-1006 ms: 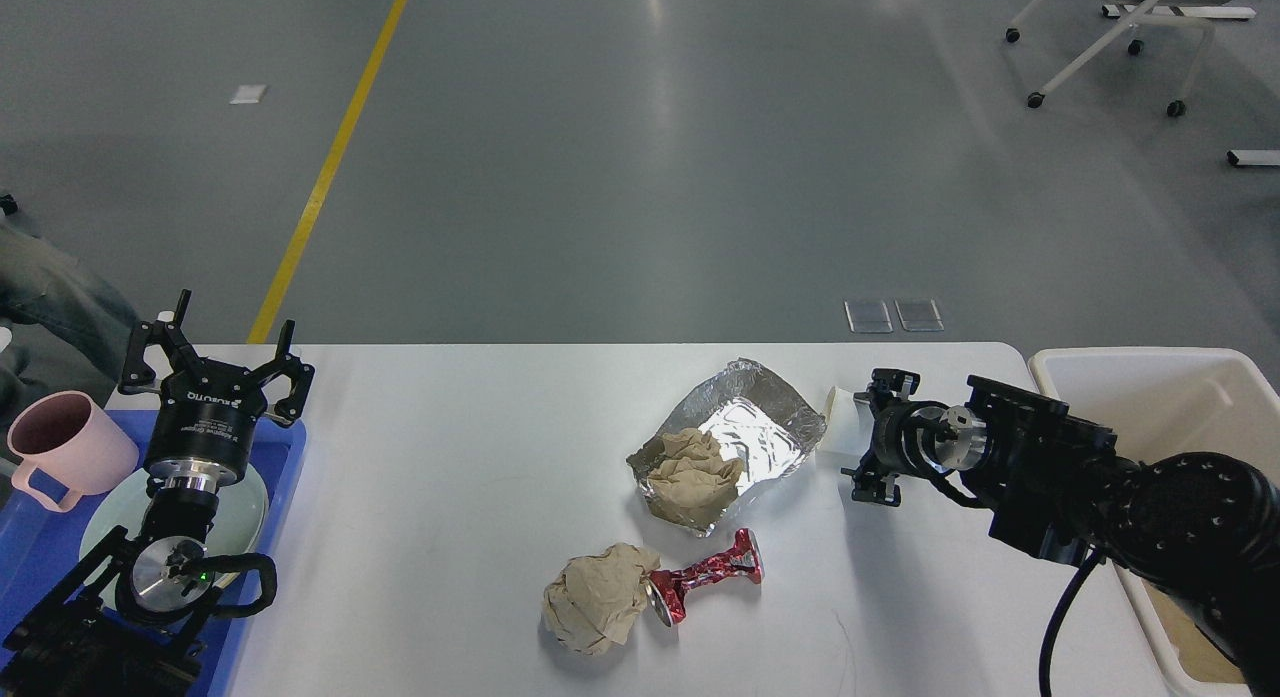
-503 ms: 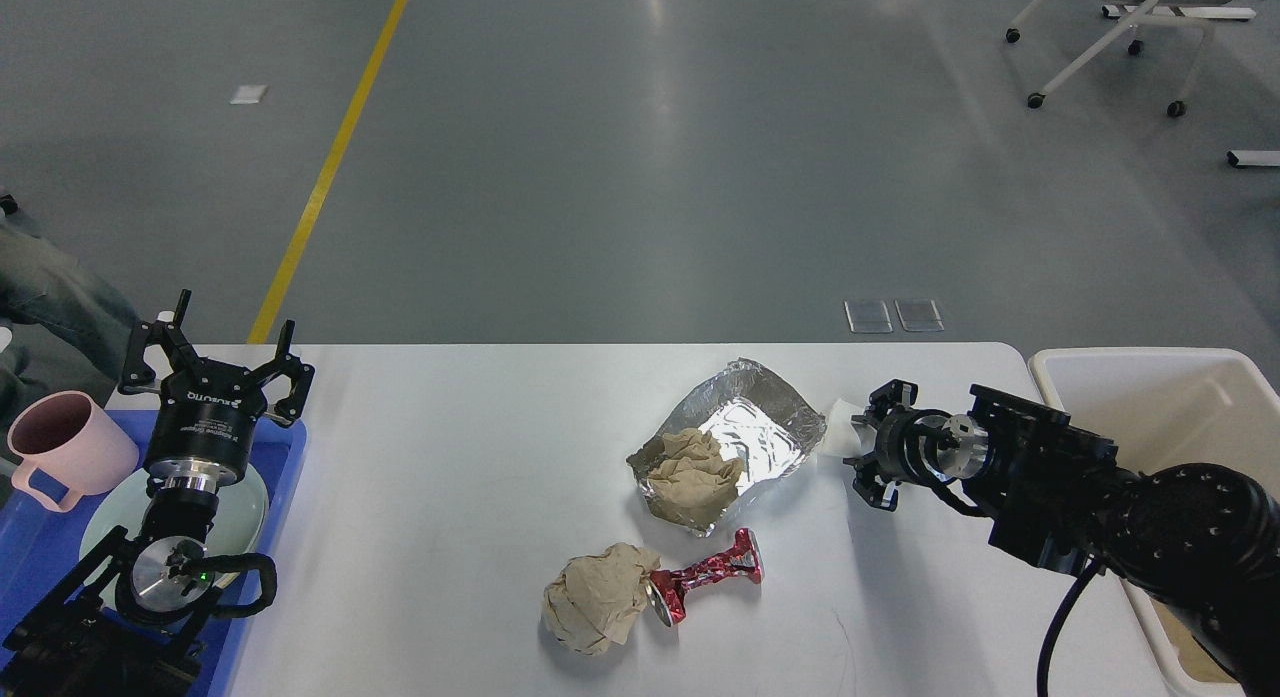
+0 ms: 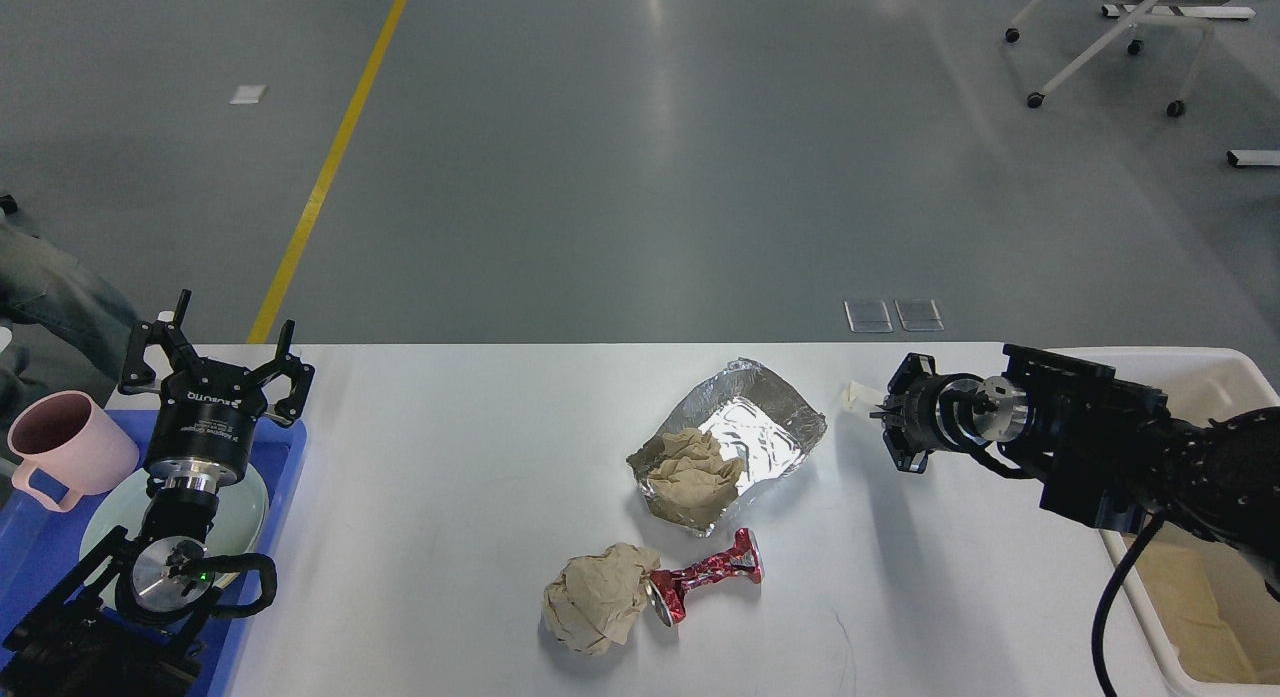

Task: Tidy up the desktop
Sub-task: 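Carry the white box into the bin and open the right gripper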

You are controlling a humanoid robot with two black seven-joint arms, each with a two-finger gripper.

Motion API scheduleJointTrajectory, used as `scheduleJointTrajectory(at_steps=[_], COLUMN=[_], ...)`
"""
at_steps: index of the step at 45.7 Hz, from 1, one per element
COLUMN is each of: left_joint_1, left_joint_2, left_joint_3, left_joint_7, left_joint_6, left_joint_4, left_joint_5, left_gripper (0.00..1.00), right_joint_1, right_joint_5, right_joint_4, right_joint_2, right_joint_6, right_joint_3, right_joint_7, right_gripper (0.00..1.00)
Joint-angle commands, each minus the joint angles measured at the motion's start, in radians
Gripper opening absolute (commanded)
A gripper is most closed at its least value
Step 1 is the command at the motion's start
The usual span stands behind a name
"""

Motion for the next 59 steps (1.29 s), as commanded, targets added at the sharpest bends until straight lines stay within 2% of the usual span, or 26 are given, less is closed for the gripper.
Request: scheduleJointTrajectory(at_steps=[1, 9, 19, 25, 31, 36, 42, 50, 59], left_joint_1=[0.000, 0.000, 0.000, 0.000, 0.000, 0.000, 0.000, 0.000, 0.000], left_joint_2=[0.000, 0.002, 0.002, 0.002, 0.002, 0.002, 0.002, 0.000, 0.002], left_joint_3=[0.000, 0.000, 0.000, 0.000, 0.000, 0.000, 0.000, 0.000, 0.000], left_joint_7=[0.000, 0.002, 0.002, 0.002, 0.002, 0.002, 0.002, 0.002, 0.002], left_joint_6=[0.000, 0.000, 0.000, 0.000, 0.000, 0.000, 0.000, 0.000, 0.000], left_joint_4=[0.000, 0.000, 0.000, 0.000, 0.000, 0.000, 0.000, 0.000, 0.000], left_joint_5=[0.000, 0.000, 0.000, 0.000, 0.000, 0.000, 0.000, 0.000, 0.000], left_gripper=[0.96, 0.96, 0.96, 0.96, 0.96, 0.96, 0.96, 0.96, 0.96], right_joint_1=[0.063, 0.244, 0.592, 0.812, 0.997, 1.139, 1.281, 1.374, 1.372], right_joint_5=[-0.127, -0.383, -0.612, -0.799, -1.010, -1.158, -1.204, -1.196, -1.192], right_joint_4=[0.114, 0.332, 0.531, 0.711, 0.909, 1.071, 1.232, 1.291, 1.266], right_joint_2=[-0.077, -0.200, -0.260, -0.265, -0.300, -0.372, -0.432, -0.443, -0.481], right_joint_6=[0.001, 0.045, 0.315, 0.388, 0.429, 0.507, 0.547, 0.579, 0.543], right_joint_3=[-0.011, -0.129, -0.475, -0.646, -0.686, -0.684, -0.699, -0.752, -0.802], right_joint_7=[-0.001, 0.000, 0.016, 0.065, 0.103, 0.102, 0.089, 0.088, 0.086], right_gripper=[0.00, 0.00, 0.00, 0.00, 0.00, 0.00, 0.00, 0.00, 0.00])
